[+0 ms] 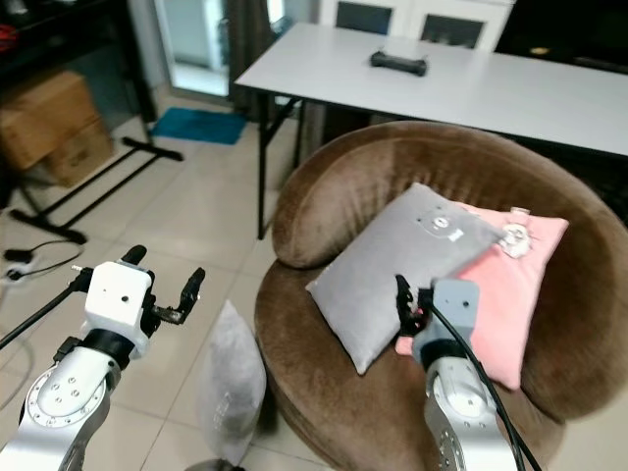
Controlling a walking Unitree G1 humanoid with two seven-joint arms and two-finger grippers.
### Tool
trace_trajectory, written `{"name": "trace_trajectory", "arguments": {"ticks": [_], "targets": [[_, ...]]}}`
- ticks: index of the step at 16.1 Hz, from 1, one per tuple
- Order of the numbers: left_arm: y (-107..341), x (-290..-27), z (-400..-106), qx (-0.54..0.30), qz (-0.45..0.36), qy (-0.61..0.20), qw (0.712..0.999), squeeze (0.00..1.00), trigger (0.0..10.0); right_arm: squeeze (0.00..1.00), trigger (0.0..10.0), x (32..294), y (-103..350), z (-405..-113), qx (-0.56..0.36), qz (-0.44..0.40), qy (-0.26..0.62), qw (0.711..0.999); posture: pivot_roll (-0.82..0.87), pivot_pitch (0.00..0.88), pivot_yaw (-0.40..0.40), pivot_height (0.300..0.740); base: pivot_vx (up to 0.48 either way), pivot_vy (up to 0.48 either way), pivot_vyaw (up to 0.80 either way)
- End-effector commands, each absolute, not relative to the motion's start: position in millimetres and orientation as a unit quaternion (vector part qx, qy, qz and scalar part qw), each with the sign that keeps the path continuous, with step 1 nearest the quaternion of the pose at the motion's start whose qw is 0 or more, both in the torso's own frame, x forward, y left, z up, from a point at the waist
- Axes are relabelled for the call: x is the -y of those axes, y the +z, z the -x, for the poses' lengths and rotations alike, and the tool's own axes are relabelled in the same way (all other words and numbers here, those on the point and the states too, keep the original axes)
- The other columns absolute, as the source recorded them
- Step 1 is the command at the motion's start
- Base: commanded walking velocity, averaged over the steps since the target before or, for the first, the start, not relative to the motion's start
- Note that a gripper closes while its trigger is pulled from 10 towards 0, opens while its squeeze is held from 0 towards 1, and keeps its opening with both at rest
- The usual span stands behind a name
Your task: Move the pillow to the sofa from floor
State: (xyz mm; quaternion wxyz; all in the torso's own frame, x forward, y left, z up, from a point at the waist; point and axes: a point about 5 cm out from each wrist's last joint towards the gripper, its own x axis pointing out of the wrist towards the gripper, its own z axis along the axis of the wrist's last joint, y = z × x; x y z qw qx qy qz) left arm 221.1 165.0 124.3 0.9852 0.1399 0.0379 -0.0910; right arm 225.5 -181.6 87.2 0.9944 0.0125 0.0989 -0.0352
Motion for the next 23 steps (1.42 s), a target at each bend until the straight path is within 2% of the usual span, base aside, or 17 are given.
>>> {"name": "trace_trajectory", "arguments": {"ticks": [1,6,8,12,15,20,23], "targets": [[128.3,-164.0,-224.8,-0.025,-0.143,-0.088,0.985,0.0,10.0,0.0,10.0,182.7,89.9,-225.8,-0.104,-0.019,-0.037,0.994,0.08,0.0,-0.013,0.74,0.0,0.311,0.0],[129.0,-161.3,-230.2,-0.018,-0.144,-0.093,0.985,0.0,10.0,0.0,10.0,177.5,102.8,-243.3,-0.079,-0.007,-0.031,0.996,0.08,0.0,-0.001,0.74,0.0,0.31,0.0],[129.1,-161.0,-231.5,-0.016,-0.144,-0.094,0.985,0.0,10.0,0.0,10.0,179.6,103.8,-247.1,-0.081,0.026,-0.032,0.996,0.08,0.0,-0.004,0.74,0.0,0.313,0.0],[129.2,-160.3,-232.9,-0.013,-0.142,-0.093,0.985,0.0,10.0,0.0,10.0,169.4,111.6,-251.2,-0.057,-0.022,0.0,0.998,0.08,0.0,-0.006,0.74,0.0,0.31,0.0],[128.7,-159.2,-233.9,-0.013,-0.141,-0.095,0.985,0.0,10.0,0.0,10.0,158.3,112.9,-252.6,-0.054,-0.02,0.038,0.998,0.08,0.0,-0.005,0.74,0.0,0.294,0.0],[129.6,-156.1,-237.5,-0.01,-0.127,-0.096,0.987,0.0,10.0,0.0,10.0,156.3,112.6,-255.1,-0.053,-0.007,0.039,0.998,0.07,0.0,-0.005,0.74,0.0,0.0,0.8],[129.0,-157.7,-241.2,-0.014,-0.119,-0.089,0.989,0.0,10.0,0.0,10.0,163.6,112.5,-257.0,-0.051,-0.01,0.013,0.999,0.07,0.0,-0.006,0.74,0.0,0.0,0.0]]}}
